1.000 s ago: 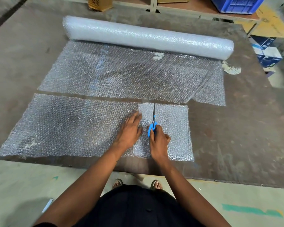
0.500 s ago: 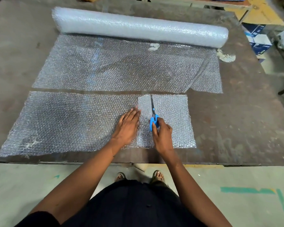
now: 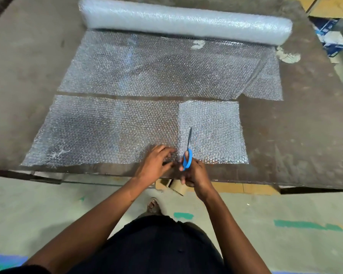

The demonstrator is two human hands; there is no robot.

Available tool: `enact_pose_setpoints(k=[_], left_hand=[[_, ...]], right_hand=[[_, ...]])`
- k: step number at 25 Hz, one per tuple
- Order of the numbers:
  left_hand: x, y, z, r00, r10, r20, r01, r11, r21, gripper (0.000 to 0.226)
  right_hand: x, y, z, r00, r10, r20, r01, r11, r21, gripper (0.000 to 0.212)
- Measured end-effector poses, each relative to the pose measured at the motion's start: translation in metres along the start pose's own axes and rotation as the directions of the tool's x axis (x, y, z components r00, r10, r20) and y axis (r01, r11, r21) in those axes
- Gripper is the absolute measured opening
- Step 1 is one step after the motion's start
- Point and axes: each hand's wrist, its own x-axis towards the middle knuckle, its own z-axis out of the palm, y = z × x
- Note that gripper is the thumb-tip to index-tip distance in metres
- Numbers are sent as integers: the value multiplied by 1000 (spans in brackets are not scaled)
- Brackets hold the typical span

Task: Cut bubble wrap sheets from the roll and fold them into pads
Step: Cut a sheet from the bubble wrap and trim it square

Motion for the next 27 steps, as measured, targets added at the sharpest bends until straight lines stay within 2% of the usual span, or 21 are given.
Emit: enact_pose_setpoints(k=[2, 5, 8, 9, 12, 16, 20, 27], left_hand=[[-10, 2, 7, 996, -51, -76, 52, 999, 11, 46], [-23, 6, 14, 989, -41, -139, 42, 999, 2, 30], [-24, 8, 10, 978, -168, -124, 149, 978, -146, 24], [-23, 8, 8, 973, -204, -109, 180, 964, -196, 24], [-18, 8, 5, 974, -198, -109, 170, 961, -219, 20], [-16, 10, 7, 967, -203, -156, 174, 968, -179, 13], [-12, 10, 10, 982, -144, -119, 137, 988, -67, 10], [-16, 5, 13, 981, -124, -148, 106, 987, -124, 8]], right_hand=[[-16, 11, -4, 998, 24, 62, -21, 999, -47, 41], [-42, 27, -7, 993, 76, 92, -63, 989, -135, 55], [-64, 50, -6, 979, 158, 131, -128, 970, -209, 69], [-69, 58, -5, 974, 179, 140, -147, 965, -216, 69], [-79, 69, 0, 969, 213, 122, -182, 957, -226, 66], [-70, 68, 9, 984, 166, 65, -146, 960, -237, 66], [-71, 70, 21, 991, 133, 21, -127, 973, -191, 64], [-73, 72, 32, 996, 85, -33, -89, 985, -147, 59]])
